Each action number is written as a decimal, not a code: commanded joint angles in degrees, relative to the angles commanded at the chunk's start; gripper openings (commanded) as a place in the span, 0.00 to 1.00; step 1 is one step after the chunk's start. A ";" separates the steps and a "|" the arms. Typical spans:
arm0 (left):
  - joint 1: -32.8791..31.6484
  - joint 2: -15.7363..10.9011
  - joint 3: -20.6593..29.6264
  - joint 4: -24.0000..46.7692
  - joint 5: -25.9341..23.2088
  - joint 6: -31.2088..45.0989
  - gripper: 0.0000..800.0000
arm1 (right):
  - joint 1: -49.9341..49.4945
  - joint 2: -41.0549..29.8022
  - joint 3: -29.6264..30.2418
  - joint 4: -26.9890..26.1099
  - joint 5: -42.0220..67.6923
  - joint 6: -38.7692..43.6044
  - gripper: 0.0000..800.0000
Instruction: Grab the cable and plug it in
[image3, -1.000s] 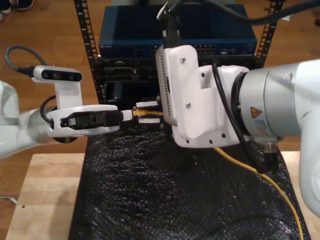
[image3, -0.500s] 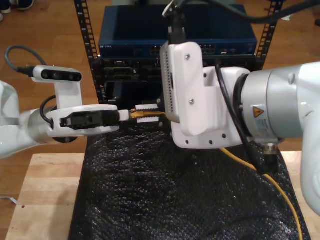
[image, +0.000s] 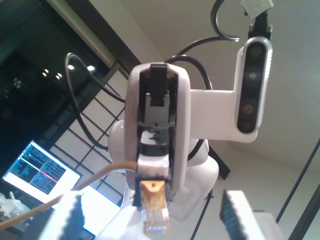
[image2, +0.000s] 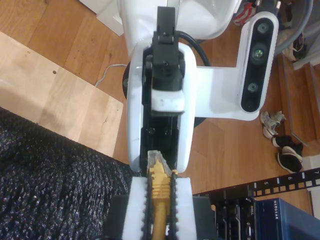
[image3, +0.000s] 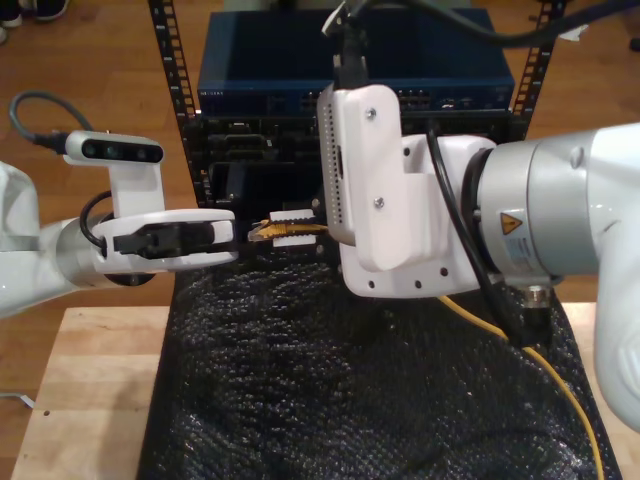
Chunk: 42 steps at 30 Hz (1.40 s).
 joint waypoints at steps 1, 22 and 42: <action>0.00 -0.09 0.00 -0.09 -0.09 0.09 0.87 | -0.09 0.35 -0.18 0.00 0.00 0.09 0.00; 0.44 -4.13 -1.05 0.00 -7.74 0.00 0.99 | -11.08 1.14 -1.93 0.00 0.18 4.66 0.00; 2.55 -13.19 -8.35 8.79 -24.09 0.18 1.00 | -24.53 0.00 0.70 -0.88 0.18 7.21 0.00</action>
